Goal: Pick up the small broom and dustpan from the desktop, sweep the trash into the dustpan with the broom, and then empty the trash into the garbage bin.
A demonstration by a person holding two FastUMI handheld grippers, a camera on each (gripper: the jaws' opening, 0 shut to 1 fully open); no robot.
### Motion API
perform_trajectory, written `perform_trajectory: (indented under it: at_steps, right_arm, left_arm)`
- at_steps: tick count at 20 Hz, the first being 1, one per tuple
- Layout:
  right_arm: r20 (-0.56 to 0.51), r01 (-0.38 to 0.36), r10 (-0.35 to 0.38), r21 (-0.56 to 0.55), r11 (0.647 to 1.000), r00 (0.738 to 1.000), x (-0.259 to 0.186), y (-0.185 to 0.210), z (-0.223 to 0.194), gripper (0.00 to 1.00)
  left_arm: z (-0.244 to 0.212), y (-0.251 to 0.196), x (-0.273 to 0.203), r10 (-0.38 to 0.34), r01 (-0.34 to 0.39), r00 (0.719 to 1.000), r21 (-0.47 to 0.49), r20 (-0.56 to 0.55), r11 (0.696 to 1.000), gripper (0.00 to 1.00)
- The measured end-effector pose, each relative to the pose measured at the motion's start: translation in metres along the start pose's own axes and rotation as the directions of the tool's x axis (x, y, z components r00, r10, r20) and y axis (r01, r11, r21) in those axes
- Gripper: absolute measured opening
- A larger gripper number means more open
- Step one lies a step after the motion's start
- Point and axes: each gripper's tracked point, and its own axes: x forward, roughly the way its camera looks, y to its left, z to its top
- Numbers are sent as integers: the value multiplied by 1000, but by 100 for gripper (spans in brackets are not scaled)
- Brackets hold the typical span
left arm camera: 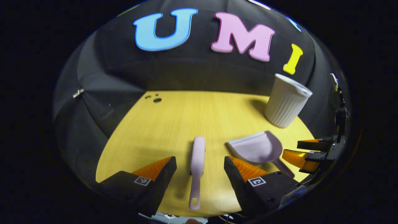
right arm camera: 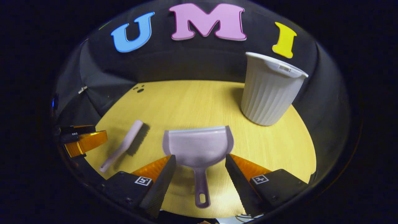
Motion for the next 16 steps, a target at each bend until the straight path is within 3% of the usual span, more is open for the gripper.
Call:
perform_trajectory:
  at_steps: [3, 6, 8, 12, 16]
  right_arm:
    - [164, 17, -9, -51, 999, 986, -41, 6, 40, 99]
    - [318, 23, 10, -100, 995, 948, -87, 23, 72, 99]
    - [367, 25, 29, -143, 989, 930, -115, 36, 76, 99]
    - [374, -3, 75, -188, 982, 925, -131, 72, 29, 98]
    - [341, -11, 62, -148, 989, 938, -137, 77, -7, 98]
  left_arm:
    - [39, -5, -47, 17, -21, 980, 18, 200, 1000, 97]
    - [54, -14, -92, 16, -13, 954, -14, 299, 1000, 96]
    - [61, -18, -118, 17, -2, 939, -45, 343, 999, 96]
    - [55, -21, -157, 21, -8, 914, -33, 404, 999, 96]
    - [32, -21, -171, 7, -14, 920, 17, 392, 1000, 96]
